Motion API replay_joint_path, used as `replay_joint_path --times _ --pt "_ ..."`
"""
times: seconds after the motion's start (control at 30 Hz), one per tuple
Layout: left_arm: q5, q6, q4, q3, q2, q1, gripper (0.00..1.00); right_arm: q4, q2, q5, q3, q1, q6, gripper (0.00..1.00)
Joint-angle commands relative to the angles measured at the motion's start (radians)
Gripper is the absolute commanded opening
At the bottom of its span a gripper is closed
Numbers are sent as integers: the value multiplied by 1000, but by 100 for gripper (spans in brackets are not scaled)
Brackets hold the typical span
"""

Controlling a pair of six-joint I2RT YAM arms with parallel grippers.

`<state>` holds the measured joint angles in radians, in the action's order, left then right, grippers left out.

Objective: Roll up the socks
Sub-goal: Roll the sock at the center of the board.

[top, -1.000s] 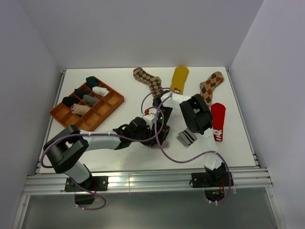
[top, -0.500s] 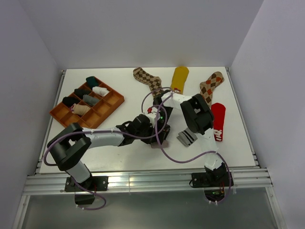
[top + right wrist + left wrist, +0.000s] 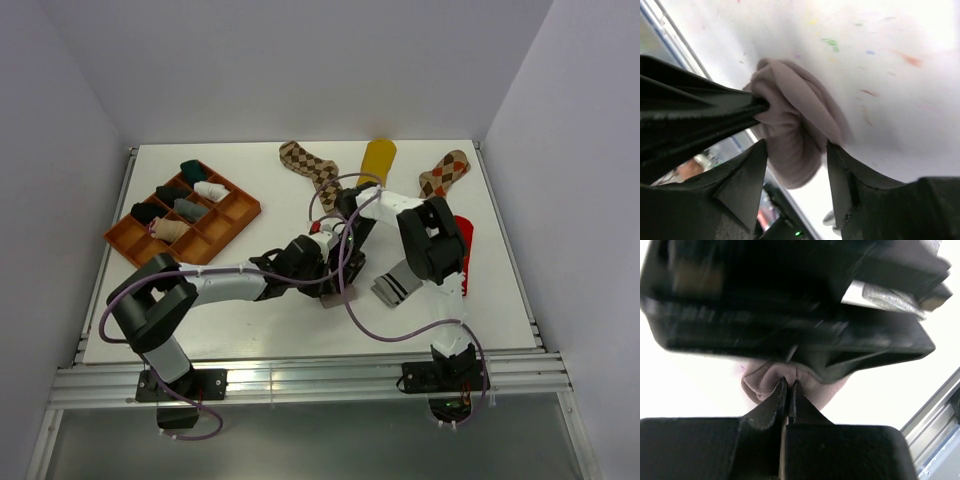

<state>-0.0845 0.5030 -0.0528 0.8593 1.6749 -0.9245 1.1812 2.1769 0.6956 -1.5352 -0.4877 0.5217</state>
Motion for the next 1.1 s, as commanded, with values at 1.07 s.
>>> replay_joint_path --times 1.07 --pt "-164 112 129 -62 69 91 0 -551 -591 76 466 233 112 58"
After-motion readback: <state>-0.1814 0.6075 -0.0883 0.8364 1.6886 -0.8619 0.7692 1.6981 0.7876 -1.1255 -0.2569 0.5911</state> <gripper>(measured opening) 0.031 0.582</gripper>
